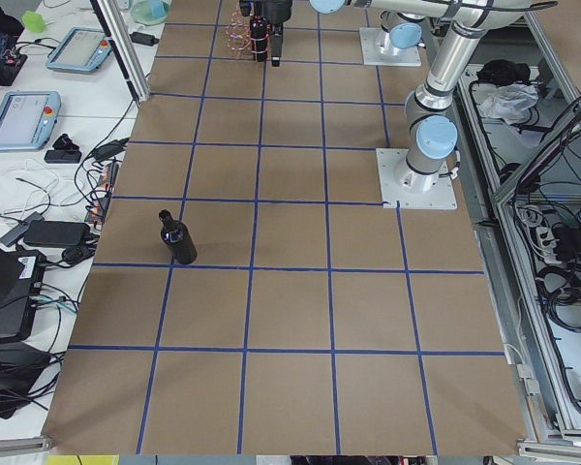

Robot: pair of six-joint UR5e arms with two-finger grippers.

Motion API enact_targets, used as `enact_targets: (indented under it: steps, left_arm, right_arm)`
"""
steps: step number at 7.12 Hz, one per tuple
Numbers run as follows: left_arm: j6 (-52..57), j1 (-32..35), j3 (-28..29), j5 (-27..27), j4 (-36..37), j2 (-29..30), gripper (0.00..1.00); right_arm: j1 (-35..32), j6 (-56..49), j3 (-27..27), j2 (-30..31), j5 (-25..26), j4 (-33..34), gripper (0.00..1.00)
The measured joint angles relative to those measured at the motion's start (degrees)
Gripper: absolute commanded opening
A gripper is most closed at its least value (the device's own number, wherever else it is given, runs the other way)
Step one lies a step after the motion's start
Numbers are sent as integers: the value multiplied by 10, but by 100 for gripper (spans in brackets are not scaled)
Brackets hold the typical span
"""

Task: Place wine into wine basket
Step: 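Close the left gripper on the dark wine bottle at the far edge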

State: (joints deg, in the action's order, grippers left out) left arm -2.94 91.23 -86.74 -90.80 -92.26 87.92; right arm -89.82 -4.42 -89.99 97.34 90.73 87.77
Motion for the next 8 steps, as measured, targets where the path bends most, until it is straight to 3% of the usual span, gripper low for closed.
enact_targets:
  steps: [8]
  left_arm:
    - [3, -4, -18, -2, 10, -3, 100]
  right_arm:
    - [0, 0, -1, 0, -3, 0, 100]
